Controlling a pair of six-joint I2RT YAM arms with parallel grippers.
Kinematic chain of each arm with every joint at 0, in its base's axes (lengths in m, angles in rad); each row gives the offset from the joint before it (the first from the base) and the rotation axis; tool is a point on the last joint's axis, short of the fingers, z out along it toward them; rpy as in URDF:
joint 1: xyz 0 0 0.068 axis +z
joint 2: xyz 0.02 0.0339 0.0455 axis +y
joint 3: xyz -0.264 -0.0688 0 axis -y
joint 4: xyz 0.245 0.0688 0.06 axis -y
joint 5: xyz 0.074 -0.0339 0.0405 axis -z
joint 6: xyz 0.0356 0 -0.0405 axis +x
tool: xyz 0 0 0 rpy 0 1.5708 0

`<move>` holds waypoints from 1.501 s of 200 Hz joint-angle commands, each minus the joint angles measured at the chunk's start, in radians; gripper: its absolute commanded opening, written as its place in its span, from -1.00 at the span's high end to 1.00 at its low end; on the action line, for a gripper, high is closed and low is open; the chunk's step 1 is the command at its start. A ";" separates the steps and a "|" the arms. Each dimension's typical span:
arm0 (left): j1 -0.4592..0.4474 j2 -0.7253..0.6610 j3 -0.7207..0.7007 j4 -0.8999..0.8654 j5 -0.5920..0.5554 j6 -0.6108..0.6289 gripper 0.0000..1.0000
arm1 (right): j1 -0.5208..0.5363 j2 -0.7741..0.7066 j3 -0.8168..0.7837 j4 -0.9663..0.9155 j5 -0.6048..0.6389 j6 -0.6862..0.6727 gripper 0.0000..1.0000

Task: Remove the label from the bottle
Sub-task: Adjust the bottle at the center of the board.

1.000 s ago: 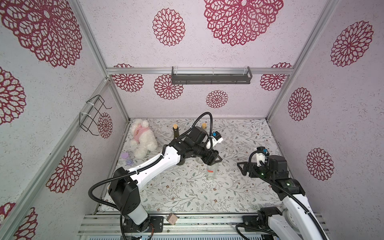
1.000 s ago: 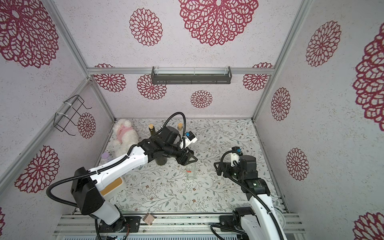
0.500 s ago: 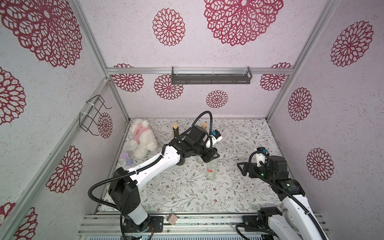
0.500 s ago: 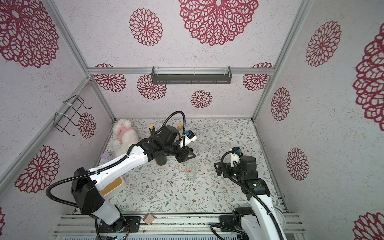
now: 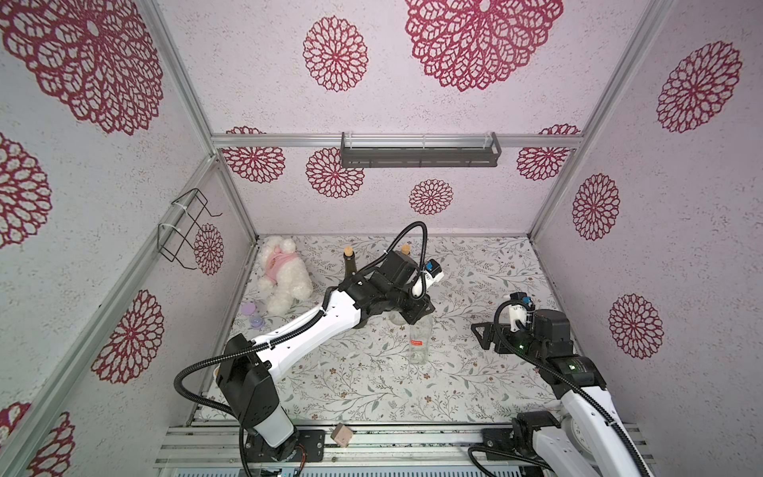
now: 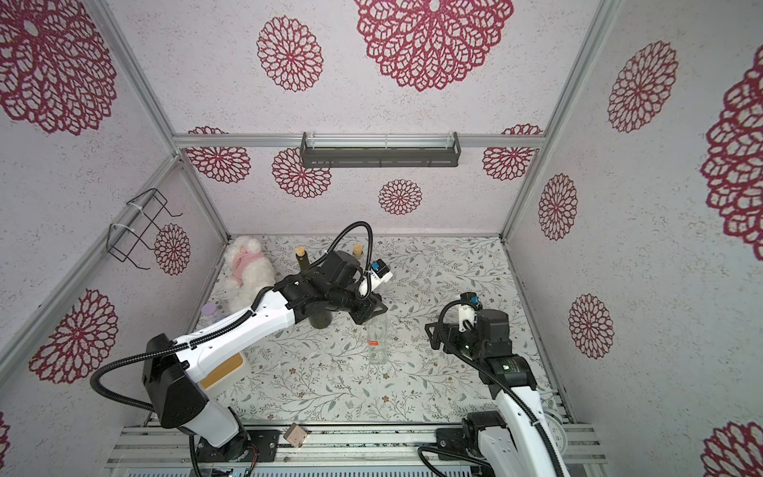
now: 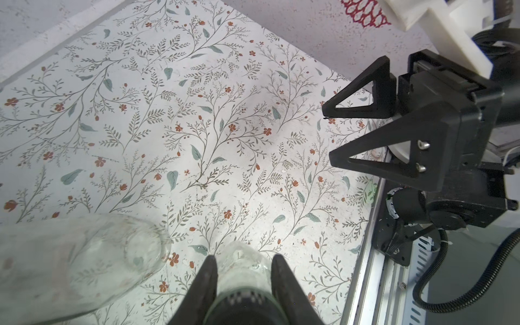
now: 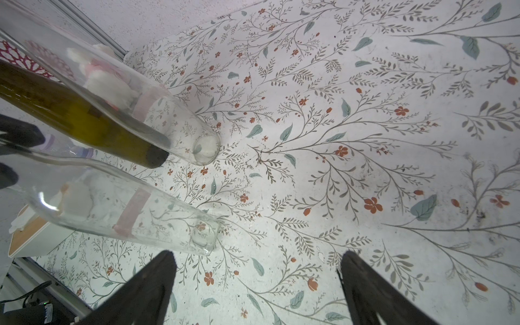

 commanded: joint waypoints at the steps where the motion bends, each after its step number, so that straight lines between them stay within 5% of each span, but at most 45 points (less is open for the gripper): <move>1: -0.033 -0.024 0.066 0.010 -0.108 -0.006 0.72 | -0.006 0.000 0.026 0.006 0.010 -0.021 -0.88; 127: -0.218 0.150 0.332 -0.144 -0.770 -0.414 0.87 | -0.007 0.048 0.067 0.044 -0.038 -0.041 -0.89; 187: -0.263 0.203 0.341 -0.165 -0.797 -0.577 0.86 | -0.007 0.052 0.072 0.037 -0.045 -0.048 -0.89; 300: -0.269 0.211 0.293 -0.128 -0.774 -0.601 0.51 | -0.008 0.020 0.064 -0.002 -0.033 -0.046 -0.89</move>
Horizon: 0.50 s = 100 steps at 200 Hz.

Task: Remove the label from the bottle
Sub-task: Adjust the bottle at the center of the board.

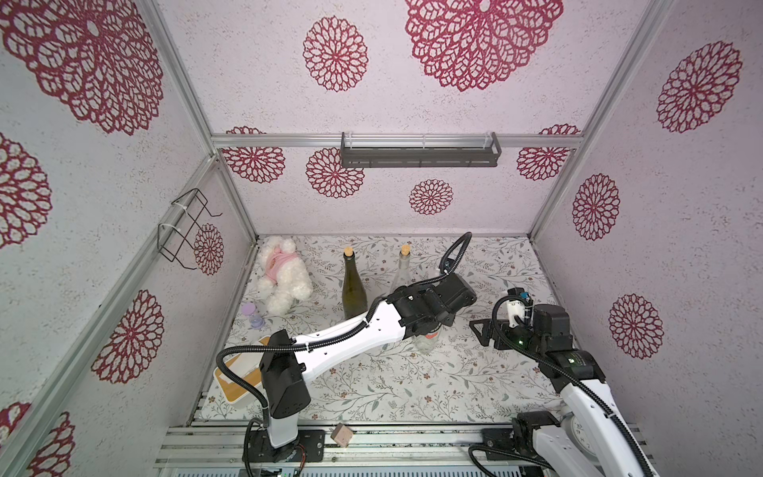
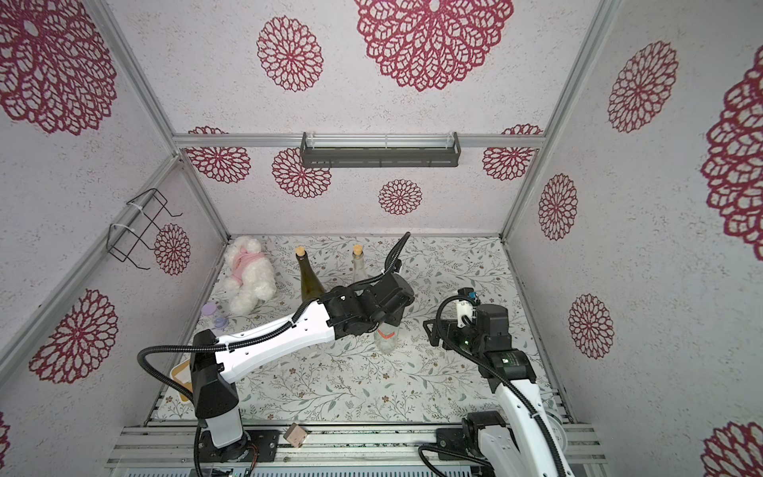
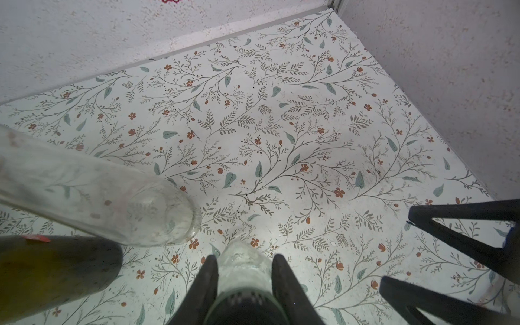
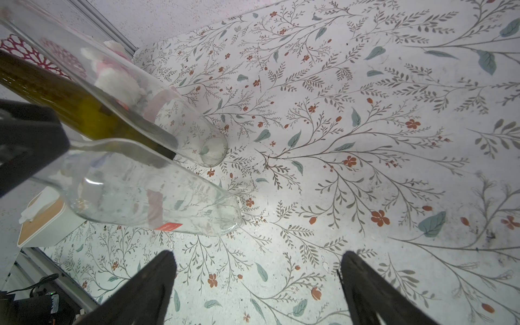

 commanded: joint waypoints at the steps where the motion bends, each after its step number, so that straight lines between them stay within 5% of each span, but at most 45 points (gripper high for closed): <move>1: -0.005 0.000 0.003 0.051 -0.029 -0.026 0.51 | -0.005 -0.024 0.028 -0.012 0.003 -0.012 -0.89; 100: -0.012 -0.009 -0.011 0.058 -0.022 -0.024 -0.08 | -0.005 -0.043 0.035 -0.032 0.007 0.000 -0.89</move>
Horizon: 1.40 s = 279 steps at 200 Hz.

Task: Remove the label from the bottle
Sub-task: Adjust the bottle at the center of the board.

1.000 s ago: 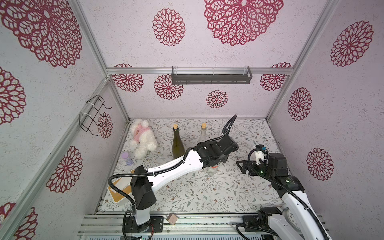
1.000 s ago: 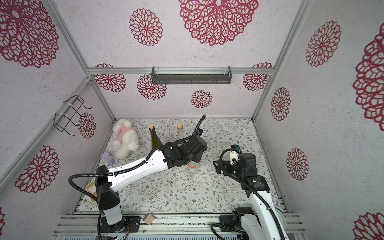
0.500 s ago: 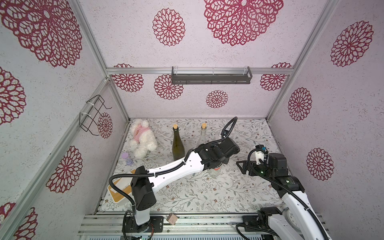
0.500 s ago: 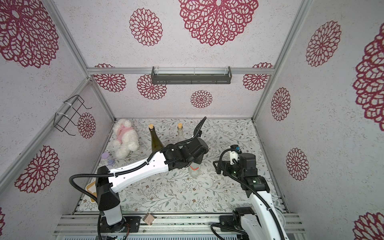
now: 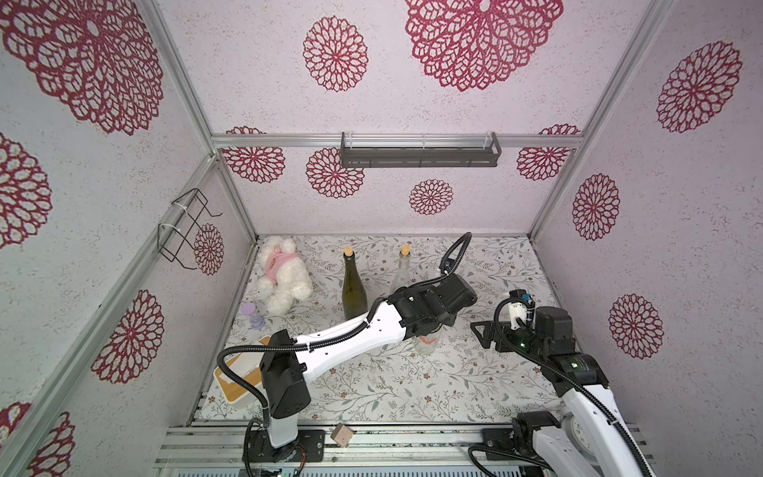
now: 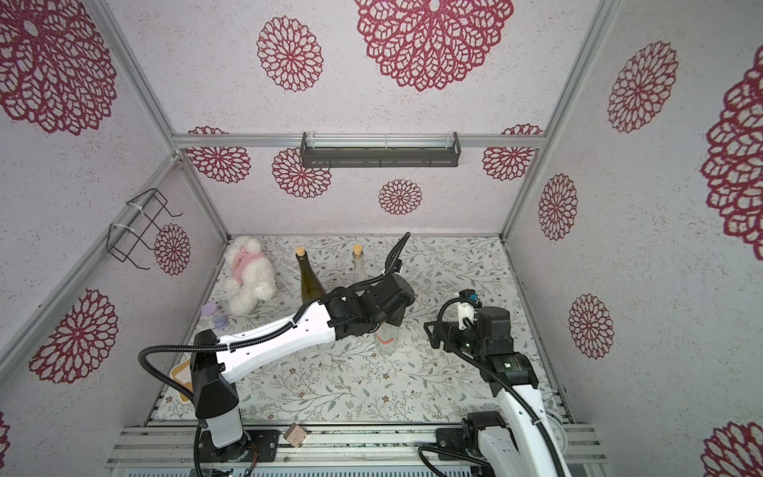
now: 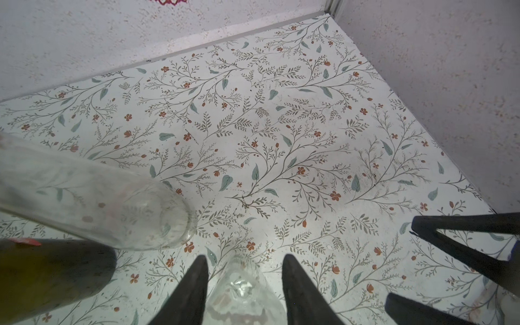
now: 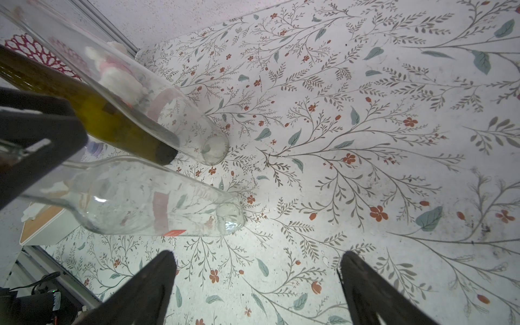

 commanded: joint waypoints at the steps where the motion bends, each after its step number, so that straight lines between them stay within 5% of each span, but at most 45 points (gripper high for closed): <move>1: -0.009 -0.009 -0.001 0.025 -0.023 -0.016 -0.09 | -0.005 -0.013 0.036 -0.005 0.006 -0.001 -0.89; 91: 0.016 -0.120 -0.001 0.057 0.132 0.147 -0.99 | -0.006 0.000 0.105 -0.094 0.001 -0.012 -0.92; 137: 0.109 -0.269 -0.141 0.133 0.407 0.252 -0.97 | -0.009 0.021 0.141 -0.128 -0.005 -0.014 -0.93; 180: 0.155 -0.339 -0.204 0.081 0.731 0.476 -0.94 | -0.012 0.024 0.113 -0.098 -0.021 0.009 -0.93; 226: 0.266 -0.340 -0.220 0.051 0.887 0.543 -0.94 | -0.012 0.014 0.048 -0.062 -0.031 0.036 -0.94; 279: 0.287 -0.263 -0.193 0.073 0.921 0.604 -0.96 | -0.013 -0.042 -0.057 0.049 -0.167 0.059 -0.95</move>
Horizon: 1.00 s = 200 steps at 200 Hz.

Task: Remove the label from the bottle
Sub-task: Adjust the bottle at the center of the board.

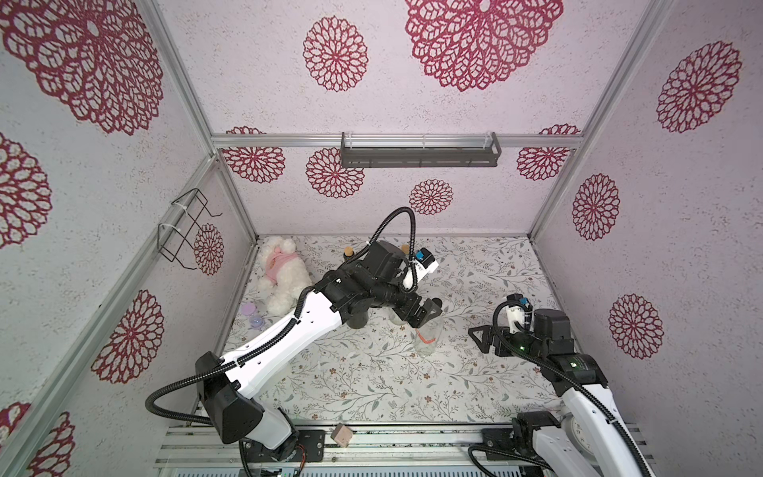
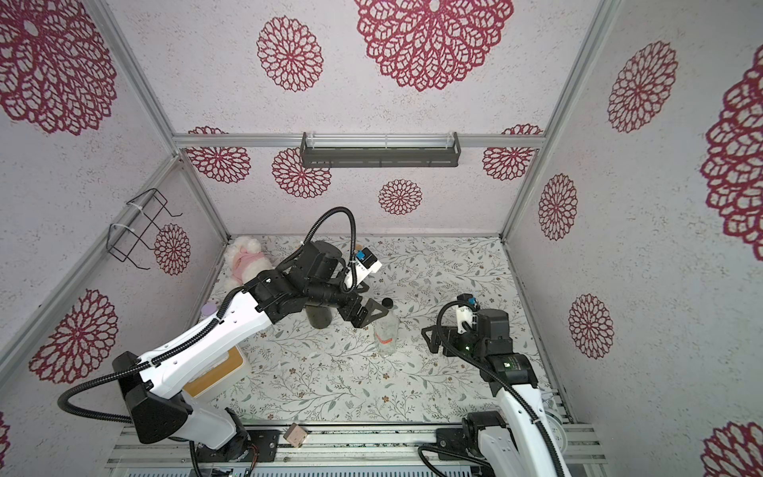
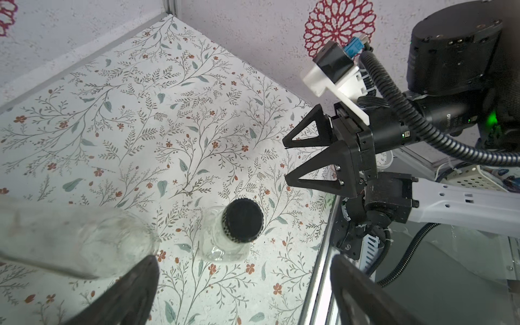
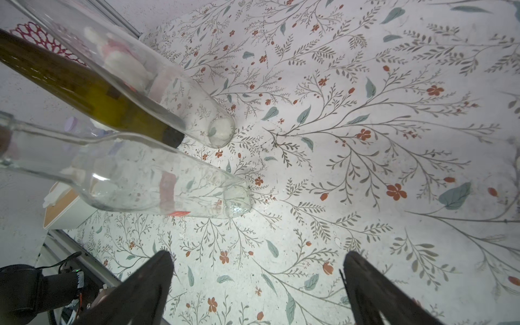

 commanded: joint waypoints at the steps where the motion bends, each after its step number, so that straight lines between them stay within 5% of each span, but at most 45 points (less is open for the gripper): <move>1: 0.001 0.051 0.026 0.017 0.066 0.060 -0.96 | -0.006 -0.032 -0.029 0.089 -0.098 0.030 -0.95; 85: 0.000 0.139 0.080 -0.005 0.055 0.075 -0.81 | -0.005 -0.066 -0.121 0.224 -0.270 0.087 -0.88; 200: -0.042 0.201 0.123 -0.056 -0.058 0.094 -0.42 | -0.007 -0.067 -0.123 0.204 -0.219 0.073 -0.88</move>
